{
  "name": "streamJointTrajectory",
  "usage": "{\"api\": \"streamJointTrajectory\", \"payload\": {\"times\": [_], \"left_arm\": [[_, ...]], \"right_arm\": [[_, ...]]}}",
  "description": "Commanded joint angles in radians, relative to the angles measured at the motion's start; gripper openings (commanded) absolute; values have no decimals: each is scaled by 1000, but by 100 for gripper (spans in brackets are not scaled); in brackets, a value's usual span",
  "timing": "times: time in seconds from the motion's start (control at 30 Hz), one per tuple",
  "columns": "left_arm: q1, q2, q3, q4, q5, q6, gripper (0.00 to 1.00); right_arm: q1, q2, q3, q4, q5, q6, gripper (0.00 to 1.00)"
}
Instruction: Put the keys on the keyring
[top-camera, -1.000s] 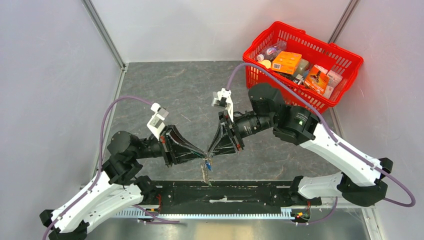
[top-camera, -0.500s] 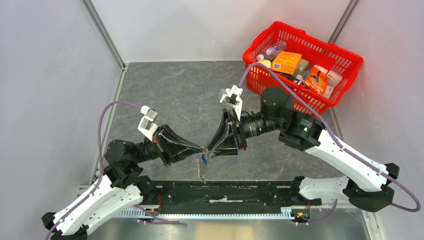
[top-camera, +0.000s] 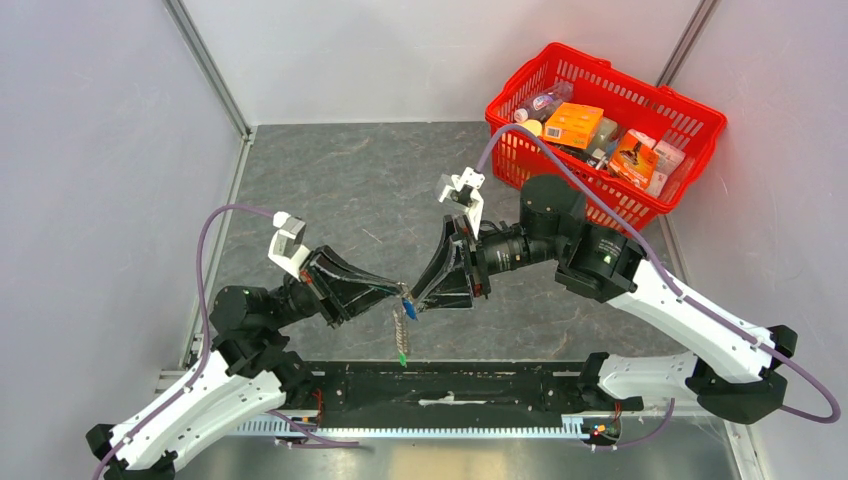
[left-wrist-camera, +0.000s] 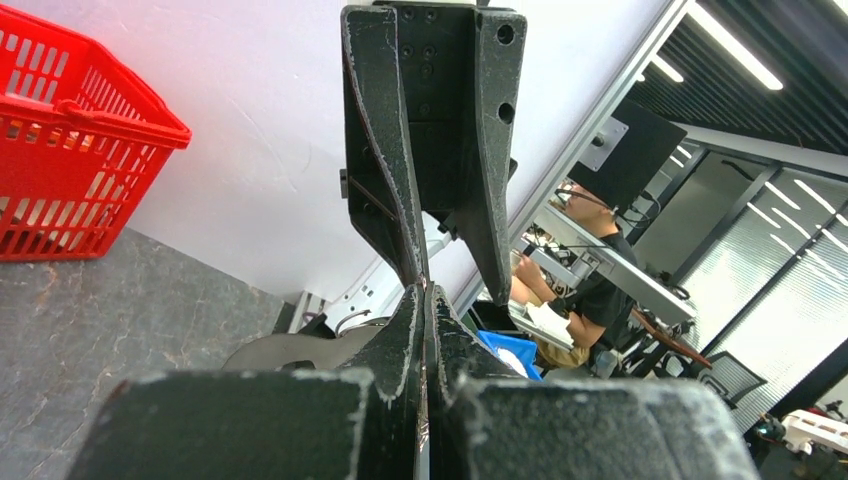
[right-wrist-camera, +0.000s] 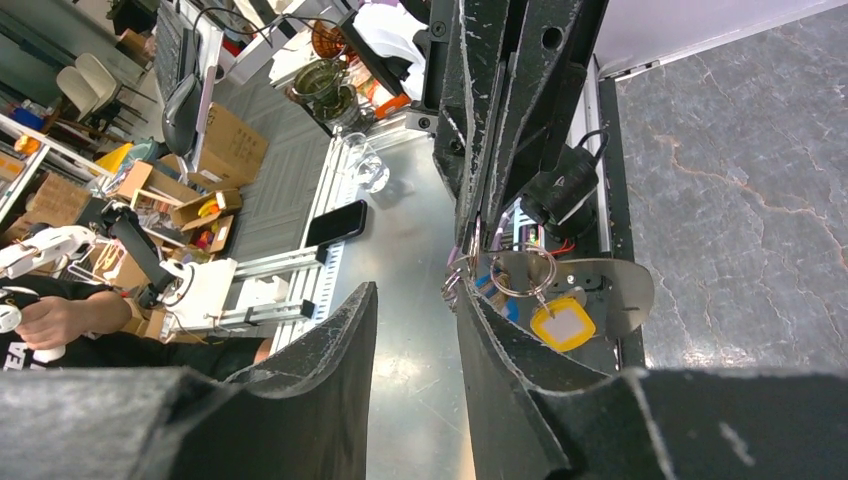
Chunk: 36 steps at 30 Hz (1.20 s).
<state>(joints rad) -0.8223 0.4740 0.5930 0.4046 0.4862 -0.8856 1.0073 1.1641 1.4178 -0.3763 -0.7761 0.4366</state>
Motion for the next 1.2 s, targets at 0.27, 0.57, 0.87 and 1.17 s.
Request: {"api": "streamJointTrajectory", "payload": {"times": [0.27, 0.57, 0.87, 1.17], "left_arm": [[0, -7, -2, 116, -35, -50, 2], [0, -15, -10, 117, -40, -53, 2], [0, -15, -9, 119, -60, -53, 2], [0, -9, -13, 126, -70, -54, 2]], "right_arm": [[4, -19, 3, 3, 77, -24, 40], [4, -47, 4, 16, 99, -38, 40], [5, -25, -11, 51, 72, -10, 39], [5, -5, -13, 71, 64, 4, 36]]}}
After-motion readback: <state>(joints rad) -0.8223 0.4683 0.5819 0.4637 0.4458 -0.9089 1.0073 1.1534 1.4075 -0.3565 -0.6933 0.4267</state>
